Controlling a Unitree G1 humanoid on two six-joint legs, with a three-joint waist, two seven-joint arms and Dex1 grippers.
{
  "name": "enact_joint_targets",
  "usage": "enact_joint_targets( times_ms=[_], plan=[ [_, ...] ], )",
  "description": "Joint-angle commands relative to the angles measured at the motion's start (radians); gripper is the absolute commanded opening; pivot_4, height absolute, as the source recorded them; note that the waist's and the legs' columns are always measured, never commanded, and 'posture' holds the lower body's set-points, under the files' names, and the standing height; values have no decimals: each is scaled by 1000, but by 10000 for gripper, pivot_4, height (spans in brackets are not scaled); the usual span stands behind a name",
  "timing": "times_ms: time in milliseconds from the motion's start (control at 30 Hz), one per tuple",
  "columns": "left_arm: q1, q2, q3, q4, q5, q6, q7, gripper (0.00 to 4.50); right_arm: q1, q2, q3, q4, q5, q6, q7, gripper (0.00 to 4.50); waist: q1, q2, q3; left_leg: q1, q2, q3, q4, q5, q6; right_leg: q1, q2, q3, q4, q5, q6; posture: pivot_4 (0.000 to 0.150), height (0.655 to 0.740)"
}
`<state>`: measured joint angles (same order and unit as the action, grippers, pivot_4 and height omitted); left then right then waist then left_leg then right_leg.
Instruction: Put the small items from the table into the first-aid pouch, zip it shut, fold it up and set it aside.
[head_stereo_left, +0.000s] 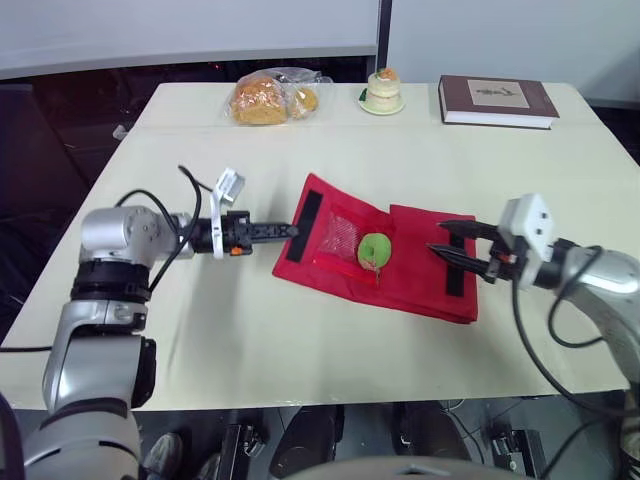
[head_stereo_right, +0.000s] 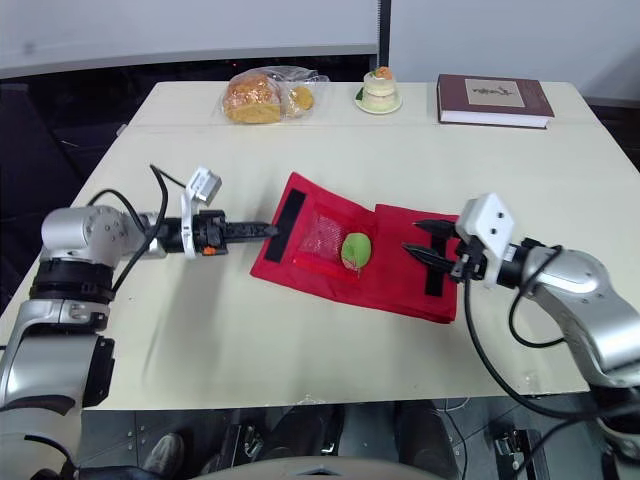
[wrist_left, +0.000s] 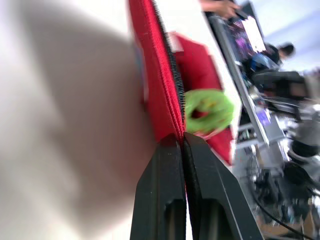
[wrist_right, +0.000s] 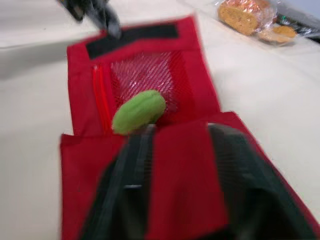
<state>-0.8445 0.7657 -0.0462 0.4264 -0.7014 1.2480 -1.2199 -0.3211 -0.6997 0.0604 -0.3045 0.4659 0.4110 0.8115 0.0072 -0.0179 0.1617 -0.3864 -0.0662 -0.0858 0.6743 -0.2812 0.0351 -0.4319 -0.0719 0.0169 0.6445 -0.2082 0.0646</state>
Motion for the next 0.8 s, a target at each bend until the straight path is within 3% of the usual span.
enact_joint_targets(
  times_ms=[33,200,367,633,800],
  plan=[
    [-41,-11,4,-72,-30,4,-47,0,-36,35,61,137,-78,-66,46,469,-1,0,0,0,0,0,0,0,0,0,0,0,0,0,0,1500,7289],
    [-61,-46,-3,-142,-41,5,-60,0,-46,56,160,273,-213,-131,70,118,-13,0,0,-1,0,-1,0,0,0,-1,0,-1,0,0,0,1500,7289],
    [-96,-150,4,-175,-61,3,-41,0,-68,80,213,377,-315,-170,58,118,-19,-1,-1,3,0,-1,1,0,0,3,1,0,1,0,0,1500,7289],
    [-138,-351,-47,-168,-62,-27,-24,0,-92,119,200,407,-345,-155,46,118,-22,-2,-2,5,0,-1,1,1,-1,4,1,0,2,0,0,1500,7289],
    [-147,-446,-85,-71,-23,-84,-38,0,-59,138,113,339,-276,-151,39,118,-19,-2,-2,4,0,-1,2,1,-1,4,1,0,2,0,0,1500,7289]
  ],
)
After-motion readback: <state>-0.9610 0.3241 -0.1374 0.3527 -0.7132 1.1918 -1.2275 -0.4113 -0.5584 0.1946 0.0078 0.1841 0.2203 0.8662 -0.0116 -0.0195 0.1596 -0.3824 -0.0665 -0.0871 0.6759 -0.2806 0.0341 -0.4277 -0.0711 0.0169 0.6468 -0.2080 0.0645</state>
